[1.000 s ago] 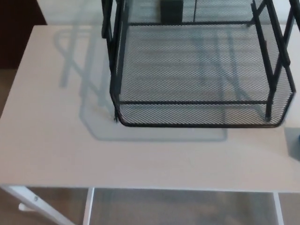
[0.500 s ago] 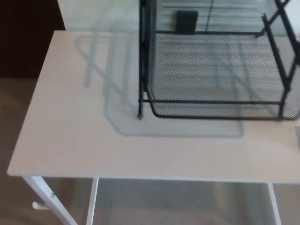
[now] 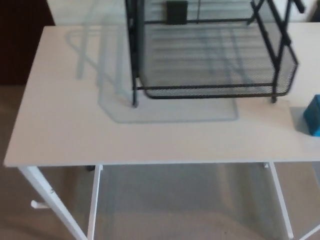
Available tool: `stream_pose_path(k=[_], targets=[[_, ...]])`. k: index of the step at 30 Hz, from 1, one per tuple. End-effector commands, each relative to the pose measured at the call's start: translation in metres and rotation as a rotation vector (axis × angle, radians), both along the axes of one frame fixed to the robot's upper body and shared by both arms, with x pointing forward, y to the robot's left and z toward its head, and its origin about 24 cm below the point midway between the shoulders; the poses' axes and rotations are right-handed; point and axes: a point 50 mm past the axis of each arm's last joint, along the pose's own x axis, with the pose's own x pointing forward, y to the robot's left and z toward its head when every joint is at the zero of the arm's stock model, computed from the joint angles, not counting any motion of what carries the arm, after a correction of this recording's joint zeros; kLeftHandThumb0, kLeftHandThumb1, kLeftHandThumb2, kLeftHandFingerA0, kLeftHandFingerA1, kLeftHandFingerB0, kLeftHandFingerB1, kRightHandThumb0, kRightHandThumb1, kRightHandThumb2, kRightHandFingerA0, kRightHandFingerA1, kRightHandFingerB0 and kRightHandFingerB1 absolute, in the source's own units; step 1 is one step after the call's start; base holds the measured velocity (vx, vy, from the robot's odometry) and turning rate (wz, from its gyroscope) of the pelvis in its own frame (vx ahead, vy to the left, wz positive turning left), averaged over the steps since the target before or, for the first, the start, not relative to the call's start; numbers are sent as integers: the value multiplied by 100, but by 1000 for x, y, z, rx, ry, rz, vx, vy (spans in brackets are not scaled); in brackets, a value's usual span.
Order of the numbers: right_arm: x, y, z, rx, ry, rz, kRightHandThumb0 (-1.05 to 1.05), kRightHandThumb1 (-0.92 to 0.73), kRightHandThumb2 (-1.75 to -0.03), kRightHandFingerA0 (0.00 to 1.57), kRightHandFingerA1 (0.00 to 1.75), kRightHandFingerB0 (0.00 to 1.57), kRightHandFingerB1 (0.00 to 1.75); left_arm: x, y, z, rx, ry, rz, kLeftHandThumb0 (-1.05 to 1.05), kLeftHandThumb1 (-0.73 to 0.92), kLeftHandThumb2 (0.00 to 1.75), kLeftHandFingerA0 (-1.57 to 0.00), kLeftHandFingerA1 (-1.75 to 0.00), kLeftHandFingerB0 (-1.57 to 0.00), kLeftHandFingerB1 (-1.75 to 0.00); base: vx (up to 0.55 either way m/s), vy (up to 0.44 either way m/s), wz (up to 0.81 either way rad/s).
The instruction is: The robot walks towards a desk on which a file tray is kept in the middle and a cube is kept to its right. The robot lifts the cube using its right hand and places it on the file tray.
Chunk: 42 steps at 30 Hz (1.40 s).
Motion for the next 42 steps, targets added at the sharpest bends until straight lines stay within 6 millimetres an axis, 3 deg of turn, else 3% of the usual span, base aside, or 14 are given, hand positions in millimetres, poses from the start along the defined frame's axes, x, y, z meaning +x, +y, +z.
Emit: stream_pose_path(k=[1,3,9,11,12,16,21,25,27,30,31,32,35,42], targets=[[6,-2,8,-23,-7,30,-59,-66,-61,66,46,19,28,-3,8,5,18,-13,21,-61,79,63,-19,-45,-19,-36,-53,269,5],[4,-2,6,35,-59,-27,-58,-55,-82,37,50,16,40,-3,9,5,36,10,-1,-61,81,63,-23,-47,-19,-35,-48,188,1],[7,0,1,33,-47,-15,-59,-55,-81,27,47,16,39,-7,9,5,35,5,-7,-60,80,64,-21,-46,-22,-35,-23,39,5],[6,1,0,25,-51,-5,-53,-67,-60,47,42,22,28,-8,9,4,31,6,2,-60,82,65,-19,-47,-21,-36,-87,-56,6],[6,1,1,21,-45,-1,-61,-57,-83,55,55,16,40,-9,9,4,35,9,11,-60,80,63,-22,-47,-21,-36,0,0,0],[8,2,1,23,-48,-6,-53,-66,-60,53,42,23,28,-12,8,3,29,0,49,-59,78,63,-26,-48,-22,-37,-30,-103,-2],[7,4,-5,89,-111,-43,-56,-54,-82,33,49,14,40,-15,8,1,34,18,53,-63,63,89,-20,-53,-14,-45,0,0,0],[9,3,-1,135,-129,-51,-46,-68,-60,35,40,16,28,-17,7,1,21,7,67,-59,78,63,-24,-47,-20,-36,0,0,0],[10,2,1,98,-110,-34,-54,-55,-81,37,52,13,39,-19,7,1,27,15,55,-64,63,89,-21,-55,-14,-46,0,0,0],[9,2,2,110,-129,-60,-53,-54,-79,25,47,15,39,-23,7,0,35,26,49,-61,79,62,-25,-49,-18,-36,0,0,0],[6,-2,6,129,-156,-117,-49,-63,-60,24,42,20,28,-22,7,0,14,-3,104,-32,53,106,-10,-55,-7,-52,0,0,0],[4,-3,8,167,-201,-161,-48,-52,-75,22,51,11,37,-27,10,1,22,8,122,-58,74,62,-18,-46,-18,-34,0,0,0],[-4,-26,46,308,-618,-596,-35,-65,-60,13,40,0,21,-26,25,13,66,-33,91,-61,80,62,-23,-54,-24,-39,0,0,0],[-9,-68,143,-56,-753,-648,-49,-51,-81,43,67,0,14,-6,51,36,46,-229,232,-65,84,64,-17,-55,-15,-39,0,0,0]])
